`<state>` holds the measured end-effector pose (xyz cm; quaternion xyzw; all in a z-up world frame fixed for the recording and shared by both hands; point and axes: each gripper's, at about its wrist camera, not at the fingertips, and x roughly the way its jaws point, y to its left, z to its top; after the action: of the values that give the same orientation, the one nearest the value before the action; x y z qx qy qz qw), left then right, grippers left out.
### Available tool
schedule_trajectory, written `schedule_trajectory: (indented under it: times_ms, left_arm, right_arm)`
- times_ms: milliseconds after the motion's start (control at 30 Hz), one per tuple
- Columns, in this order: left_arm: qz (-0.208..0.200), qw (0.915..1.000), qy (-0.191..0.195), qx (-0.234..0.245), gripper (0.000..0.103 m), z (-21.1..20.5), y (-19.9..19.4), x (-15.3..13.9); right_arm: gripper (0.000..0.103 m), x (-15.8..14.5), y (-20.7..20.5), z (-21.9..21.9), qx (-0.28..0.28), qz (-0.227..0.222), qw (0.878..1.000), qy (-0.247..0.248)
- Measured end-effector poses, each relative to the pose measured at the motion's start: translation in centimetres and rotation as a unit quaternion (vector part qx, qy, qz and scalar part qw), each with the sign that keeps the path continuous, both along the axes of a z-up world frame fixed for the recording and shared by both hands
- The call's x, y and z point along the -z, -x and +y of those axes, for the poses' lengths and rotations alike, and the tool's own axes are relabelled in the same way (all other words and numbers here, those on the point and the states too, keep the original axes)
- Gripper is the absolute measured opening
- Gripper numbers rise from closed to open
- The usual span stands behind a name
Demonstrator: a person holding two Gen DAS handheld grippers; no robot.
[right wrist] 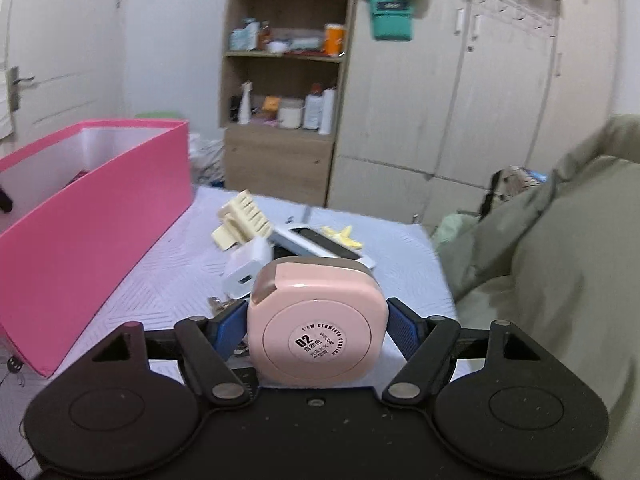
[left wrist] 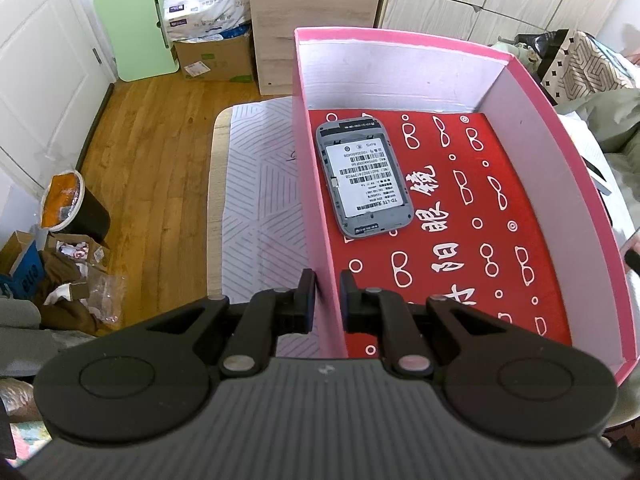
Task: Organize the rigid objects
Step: 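Carry the pink tape measure into the box beside the grey device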
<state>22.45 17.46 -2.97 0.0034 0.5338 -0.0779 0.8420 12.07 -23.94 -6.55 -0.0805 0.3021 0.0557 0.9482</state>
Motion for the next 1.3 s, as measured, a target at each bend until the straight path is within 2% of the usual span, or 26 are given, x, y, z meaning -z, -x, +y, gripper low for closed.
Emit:
schedule_trajectory:
  times_ms: [100,267,367,500,600,700,767,867,1000,1167,1300]
  left_arm:
    - [-0.001,1.0,0.001,0.001,0.012,0.1,0.1,-0.1]
    - [-0.002,1.0,-0.002,0.003,0.011,-0.1,0.1,-0.1]
    - [-0.003,1.0,-0.007,0.007,0.01,-0.2,0.1,-0.1]
    - [-0.006,0.9999,-0.007,0.008,0.01,-0.2,0.2,-0.1]
    - [-0.004,0.9999,-0.007,0.009,0.01,-0.2,0.2,-0.1]
    - [-0.004,0.9998,-0.013,0.012,0.01,-0.4,0.2,-0.2]
    - [-0.007,0.9998,-0.015,0.008,0.009,-0.6,0.1,-0.1]
    - [-0.012,0.9999,-0.008,0.0,0.009,-0.3,0.4,0.0]
    - [-0.015,0.9999,0.002,-0.005,0.009,0.2,0.6,0.0]
    - [-0.015,0.9999,0.001,-0.002,0.009,0.2,0.6,-0.1]
    - [-0.017,0.9999,0.001,0.0,0.01,0.2,0.7,-0.1]
  right_arm:
    - [0.078,-0.2,-0.6,-0.1,0.002,0.005,1.0,-0.007]
    - [0.078,-2.1,-0.3,0.6,-0.016,-0.017,1.0,0.009]
    - [0.078,-4.8,-0.6,1.6,-0.049,-0.035,0.998,0.018]
    - [0.078,-8.9,-1.2,4.1,-0.123,-0.069,0.989,0.032]
    - [0.078,-11.3,-1.8,6.8,-0.198,-0.085,0.976,0.033]
    - [0.078,-12.8,-2.2,10.2,-0.295,-0.103,0.949,0.047]
    - [0.078,-13.3,-2.7,12.4,-0.346,-0.095,0.932,0.05]
    - [0.078,-12.9,-3.5,15.5,-0.403,-0.076,0.91,0.059]
    - [0.078,-10.1,-6.2,18.3,-0.431,-0.028,0.897,0.093]
    - [0.078,-6.3,-9.9,20.5,-0.424,0.037,0.889,0.172]
    - [0.078,-4.2,-12.9,22.0,-0.421,0.084,0.871,0.24]
